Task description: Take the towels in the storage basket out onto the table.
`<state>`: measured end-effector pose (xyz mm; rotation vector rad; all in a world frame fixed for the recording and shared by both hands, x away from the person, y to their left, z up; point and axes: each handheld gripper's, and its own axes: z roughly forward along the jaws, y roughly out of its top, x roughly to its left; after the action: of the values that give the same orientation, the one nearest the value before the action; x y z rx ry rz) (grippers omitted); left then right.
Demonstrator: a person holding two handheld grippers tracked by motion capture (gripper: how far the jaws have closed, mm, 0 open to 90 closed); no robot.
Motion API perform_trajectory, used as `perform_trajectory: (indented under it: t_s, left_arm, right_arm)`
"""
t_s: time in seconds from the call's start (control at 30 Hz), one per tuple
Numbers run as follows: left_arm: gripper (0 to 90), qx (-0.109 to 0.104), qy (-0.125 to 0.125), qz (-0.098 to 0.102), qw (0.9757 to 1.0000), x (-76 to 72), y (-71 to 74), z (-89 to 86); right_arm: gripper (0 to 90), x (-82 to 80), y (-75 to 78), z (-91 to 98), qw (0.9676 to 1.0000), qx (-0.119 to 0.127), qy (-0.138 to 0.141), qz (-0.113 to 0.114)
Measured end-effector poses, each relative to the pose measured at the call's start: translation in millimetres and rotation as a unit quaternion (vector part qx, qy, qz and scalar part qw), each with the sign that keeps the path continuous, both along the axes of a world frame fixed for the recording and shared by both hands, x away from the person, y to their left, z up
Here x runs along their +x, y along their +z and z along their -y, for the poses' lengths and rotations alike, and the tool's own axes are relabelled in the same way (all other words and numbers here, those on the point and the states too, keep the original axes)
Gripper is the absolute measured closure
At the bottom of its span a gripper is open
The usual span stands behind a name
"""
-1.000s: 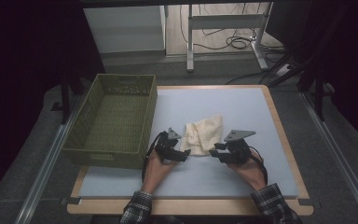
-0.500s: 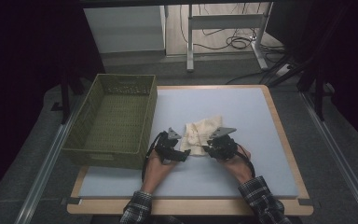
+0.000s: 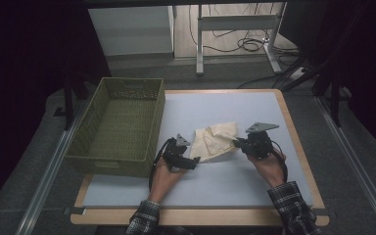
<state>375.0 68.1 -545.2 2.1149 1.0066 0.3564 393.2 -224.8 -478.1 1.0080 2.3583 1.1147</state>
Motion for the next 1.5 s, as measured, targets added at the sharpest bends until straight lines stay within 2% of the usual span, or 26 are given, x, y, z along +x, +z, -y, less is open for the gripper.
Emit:
perform_trajectory:
  t_s: [0.1, 0.33, 0.47, 0.6, 0.67, 0.8, 0.93, 1.1, 1.27, 1.5]
  left_arm:
    - [17.2, 0.0, 0.0, 0.0, 1.0, 0.0, 0.0, 0.0]
    - [17.2, 0.002, -0.001, -0.001, 1.0, 0.0, 0.1, -0.2]
    - [17.1, 0.002, -0.001, -0.001, 1.0, 0.1, 0.2, -0.3]
    - [17.1, 0.002, -0.001, -0.001, 1.0, 0.0, 0.1, -0.2]
    - [17.1, 0.002, -0.001, -0.001, 1.0, 0.0, 0.1, -0.2]
    - [17.2, 0.002, -0.001, -0.001, 1.0, 0.0, 0.1, -0.2]
    - [17.2, 0.003, -0.002, 0.0, 1.0, 0.1, 0.2, -0.2]
    - [17.2, 0.003, -0.001, 0.0, 1.0, 0.0, 0.2, -0.2]
    - [17.2, 0.003, -0.001, 0.0, 1.0, 0.0, 0.2, -0.3]
    - [17.2, 0.005, -0.002, 0.001, 1.0, 0.0, 0.3, -0.5]
  right_arm:
    - [81.7, 1.0, 1.7, 10.8, 0.9998, -0.011, -0.017, 0.006]
    - [81.8, 7.5, -1.9, 46.4, 0.9979, -0.013, -0.063, -0.002]
    - [80.9, 12.9, -17.2, 67.2, 0.9955, -0.018, -0.09, -0.023]
    - [72.4, 14.8, -34.7, 80.7, 0.9931, -0.02, -0.104, -0.051]
    - [68.8, 12.2, -34.2, 85.1, 0.9931, -0.011, -0.105, -0.052]
    - [65.1, 2.9, -18.3, 87.4, 0.9944, 0.002, -0.099, -0.039]
    - [65.1, -7.9, -2.5, 77.9, 0.9967, 0.019, -0.071, -0.034]
    - [65.2, -15.7, 2.8, 50.1, 0.9988, 0.026, -0.023, -0.034]
    - [65.1, -15.1, -5.6, 8.4, 0.9987, 0.016, 0.029, -0.039]
    - [64.2, -10.2, -21.8, -43.4, 0.9962, 0.001, 0.078, -0.04]
